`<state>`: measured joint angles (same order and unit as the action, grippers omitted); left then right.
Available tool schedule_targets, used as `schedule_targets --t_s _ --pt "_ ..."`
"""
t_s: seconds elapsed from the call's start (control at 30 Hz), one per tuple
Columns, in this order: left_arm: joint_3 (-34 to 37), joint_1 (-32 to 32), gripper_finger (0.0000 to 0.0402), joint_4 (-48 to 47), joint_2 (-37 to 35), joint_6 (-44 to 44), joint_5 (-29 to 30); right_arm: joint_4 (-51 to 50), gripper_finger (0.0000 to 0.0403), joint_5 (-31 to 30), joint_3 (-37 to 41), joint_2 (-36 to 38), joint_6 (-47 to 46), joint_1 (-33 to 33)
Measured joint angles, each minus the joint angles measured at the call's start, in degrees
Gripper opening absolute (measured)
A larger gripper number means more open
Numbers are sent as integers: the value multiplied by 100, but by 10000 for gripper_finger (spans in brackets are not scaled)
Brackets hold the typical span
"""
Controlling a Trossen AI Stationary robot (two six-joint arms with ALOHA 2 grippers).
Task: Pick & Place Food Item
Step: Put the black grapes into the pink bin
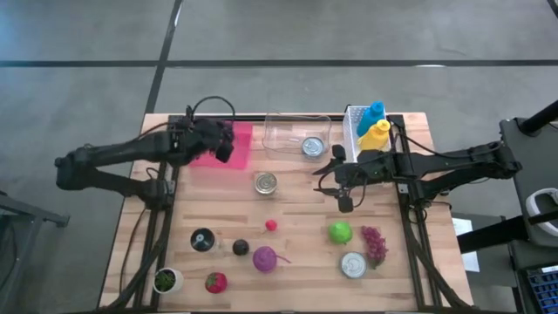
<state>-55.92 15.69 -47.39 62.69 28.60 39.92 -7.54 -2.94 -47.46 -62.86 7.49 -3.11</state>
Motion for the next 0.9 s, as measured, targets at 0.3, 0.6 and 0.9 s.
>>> schedule_targets --t_s 0.3,0.6,0.9 --pt "2 1393 4 -197 449 -2 -699 11 215 -2 0 -66 19 0" --pt "2 1857 6 -466 1267 -21 -956 12 216 -2 0 -66 42 0" --pt "2 1992 5 -771 1921 -56 -955 14 216 -3 0 -66 63 0"
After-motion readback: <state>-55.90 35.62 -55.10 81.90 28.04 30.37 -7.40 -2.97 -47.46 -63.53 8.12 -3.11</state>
